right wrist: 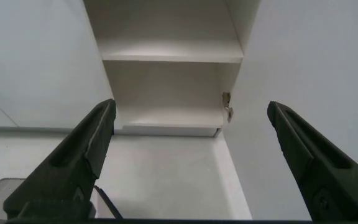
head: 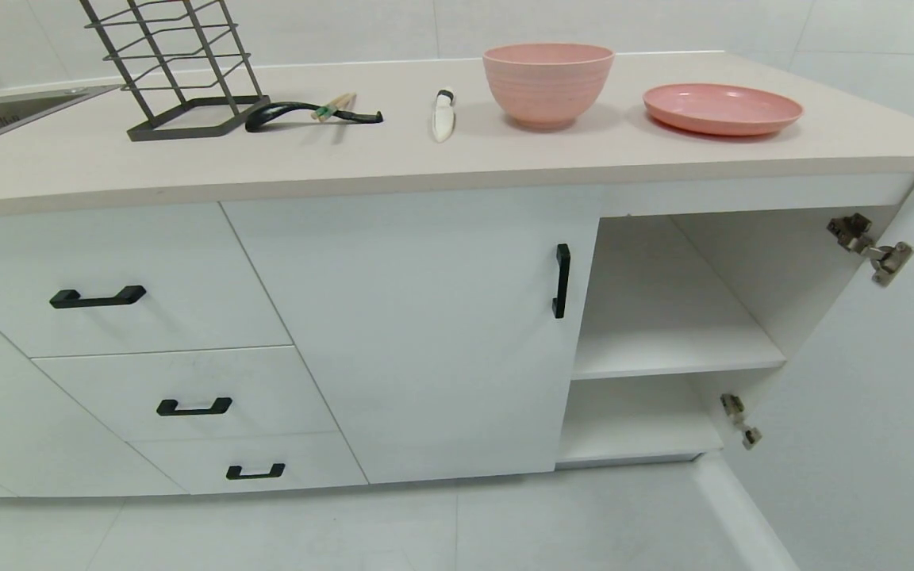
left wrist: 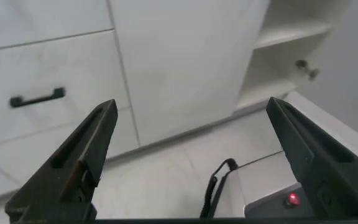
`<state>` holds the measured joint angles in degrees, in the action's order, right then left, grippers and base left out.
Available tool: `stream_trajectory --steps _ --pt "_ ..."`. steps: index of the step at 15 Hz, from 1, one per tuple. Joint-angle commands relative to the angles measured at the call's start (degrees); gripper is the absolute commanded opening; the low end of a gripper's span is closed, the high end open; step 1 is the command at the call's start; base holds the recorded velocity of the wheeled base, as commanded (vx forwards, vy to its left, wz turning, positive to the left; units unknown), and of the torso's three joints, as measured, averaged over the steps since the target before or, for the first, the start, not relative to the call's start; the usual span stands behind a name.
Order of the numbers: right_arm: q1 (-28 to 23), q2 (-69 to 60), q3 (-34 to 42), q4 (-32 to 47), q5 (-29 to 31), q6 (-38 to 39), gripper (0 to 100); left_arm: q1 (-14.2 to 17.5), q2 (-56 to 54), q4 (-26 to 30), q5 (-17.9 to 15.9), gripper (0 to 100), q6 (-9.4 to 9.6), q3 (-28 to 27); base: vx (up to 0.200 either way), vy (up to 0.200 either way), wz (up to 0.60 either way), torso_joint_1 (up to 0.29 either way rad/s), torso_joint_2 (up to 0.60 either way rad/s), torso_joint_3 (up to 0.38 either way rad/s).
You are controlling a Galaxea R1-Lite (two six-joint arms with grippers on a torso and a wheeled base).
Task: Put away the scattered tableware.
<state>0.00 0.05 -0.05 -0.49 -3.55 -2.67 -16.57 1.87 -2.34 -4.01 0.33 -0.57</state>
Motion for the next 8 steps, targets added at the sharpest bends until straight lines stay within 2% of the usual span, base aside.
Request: stream_trajectory --steps 1,3,4,5,6,7,8 --pt "0.0 0.0 0.0 0.2 0.8 1.8 100 0.0 -0.8 1.6 5.5 100 -1.12 0.6 0.0 0.0 0.0 0.0 0.0 0.0" --pt "0.0 0.0 0.0 0.2 0.9 1.8 100 0.1 -0.8 1.8 8.1 100 -3.14 0.6 0.0 0.0 0.0 0.0 0.0 0.0" --pt "0.0 0.0 0.0 0.2 1.0 1.8 100 0.2 -0.5 2.1 8.7 100 -3.14 0.5 0.0 0.0 0.0 0.0 0.0 0.0" --pt "0.0 0.0 0.0 0.2 1.0 1.7 100 1.5 2.5 1.9 8.8 100 -2.44 0.4 0.0 0.0 0.0 0.0 0.0 0.0" --pt "0.0 0.0 0.0 0.2 1.0 1.8 100 7.3 7.0 2.2 8.0 100 -0.77 -2.2 0.0 0.0 0.0 0.0 0.0 0.0" --pt "0.0 0.0 0.0 0.2 1.1 1.9 100 9.8 11.9 2.3 5.7 100 0.81 -6.8 0.0 0.0 0.0 0.0 0.0 0.0" --pt "0.0 0.0 0.0 0.2 1.0 1.8 100 10.2 13.5 1.6 3.6 100 1.08 -7.4 0.0 0.0 0.0 0.0 0.0 0.0"
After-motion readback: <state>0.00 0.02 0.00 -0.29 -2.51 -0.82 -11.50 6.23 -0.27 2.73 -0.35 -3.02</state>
